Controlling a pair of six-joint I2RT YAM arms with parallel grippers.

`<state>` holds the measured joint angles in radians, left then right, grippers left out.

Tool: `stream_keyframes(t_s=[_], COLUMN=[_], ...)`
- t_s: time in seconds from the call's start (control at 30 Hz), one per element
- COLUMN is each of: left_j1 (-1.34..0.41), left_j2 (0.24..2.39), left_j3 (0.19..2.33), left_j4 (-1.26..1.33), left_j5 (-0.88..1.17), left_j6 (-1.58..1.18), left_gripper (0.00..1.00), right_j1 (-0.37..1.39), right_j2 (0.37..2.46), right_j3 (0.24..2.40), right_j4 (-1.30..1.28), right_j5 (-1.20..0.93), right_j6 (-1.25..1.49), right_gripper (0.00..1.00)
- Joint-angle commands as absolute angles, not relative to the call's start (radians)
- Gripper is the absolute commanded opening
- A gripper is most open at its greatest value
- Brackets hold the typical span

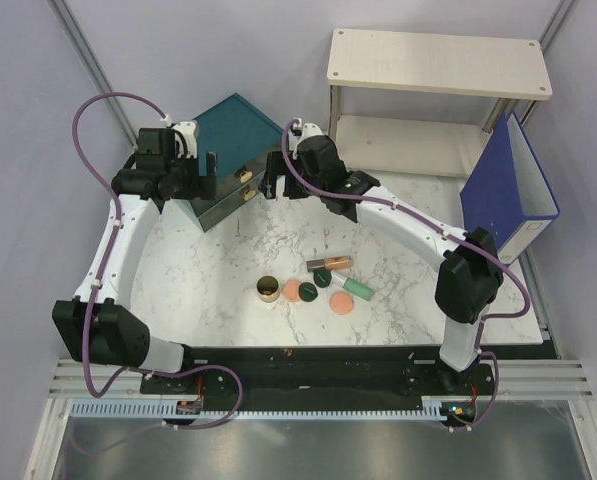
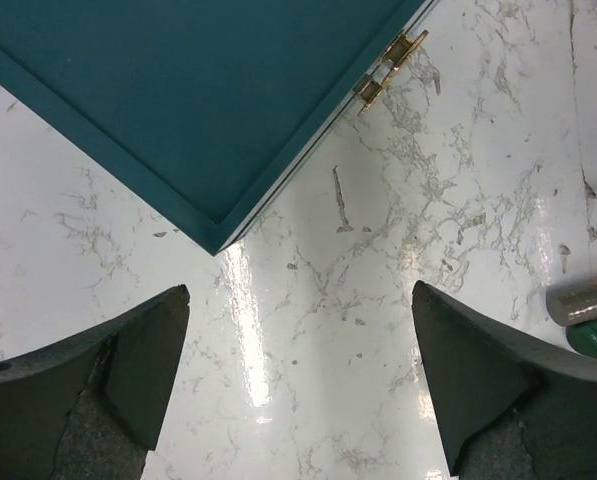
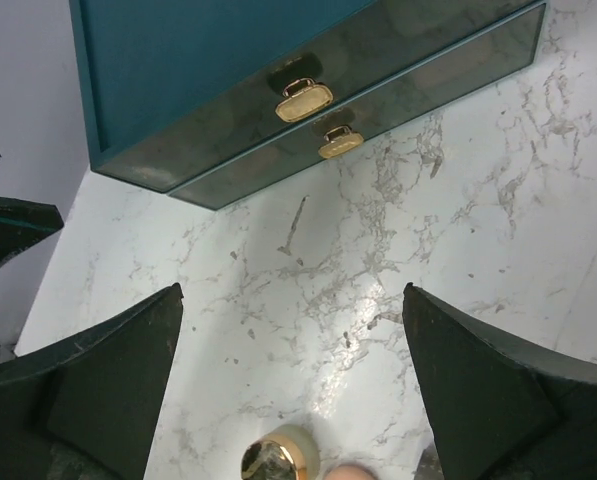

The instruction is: Organize the makeup

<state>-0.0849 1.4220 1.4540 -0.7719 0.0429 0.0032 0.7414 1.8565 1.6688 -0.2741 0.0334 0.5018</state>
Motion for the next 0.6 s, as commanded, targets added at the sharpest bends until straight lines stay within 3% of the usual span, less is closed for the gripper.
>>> stream_keyframes(t_s=[0.0,0.2,0.27,0.3,0.37,0.4,0.47,0.57], left_j1=[-0.083,-0.083,-0.083,-0.083,-0.083,-0.081,-0.081,-0.077], left_j2=[1.396,1.462,1.489,1.517,1.552,1.568,1.627,1.709], left_j3=[1.473,1.546,1.604,1.624,1.684,1.704,1.761,1.824], left_j4=[-0.764,-0.772,-0.782,-0.785,-0.79,-0.793,-0.805,-0.824], left_j5=[0.092,0.1,0.095,0.094,0.097,0.091,0.091,0.086], left_j6=[-0.008,-0.015,-0.018,-0.021,-0.031,-0.04,-0.047,-0.07], left_gripper=[0.99,0.94,0.79,0.61,0.45,0.24,0.02,0.02], right_j1=[0.735,0.709,0.689,0.684,0.68,0.67,0.664,0.66], right_j2=[1.865,1.897,1.913,1.916,1.936,1.943,1.973,2.006], right_j3=[1.654,1.565,1.539,1.519,1.513,1.508,1.502,1.482], right_j4=[-0.218,-0.098,-0.026,-0.008,0.047,0.063,0.133,0.254], right_j5=[0.012,-0.044,-0.061,-0.067,-0.086,-0.097,-0.15,-0.201], right_j6=[0.601,0.809,0.874,0.906,0.936,0.952,1.009,1.084], right_gripper=[0.98,0.98,0.98,0.98,0.98,0.98,0.97,0.89])
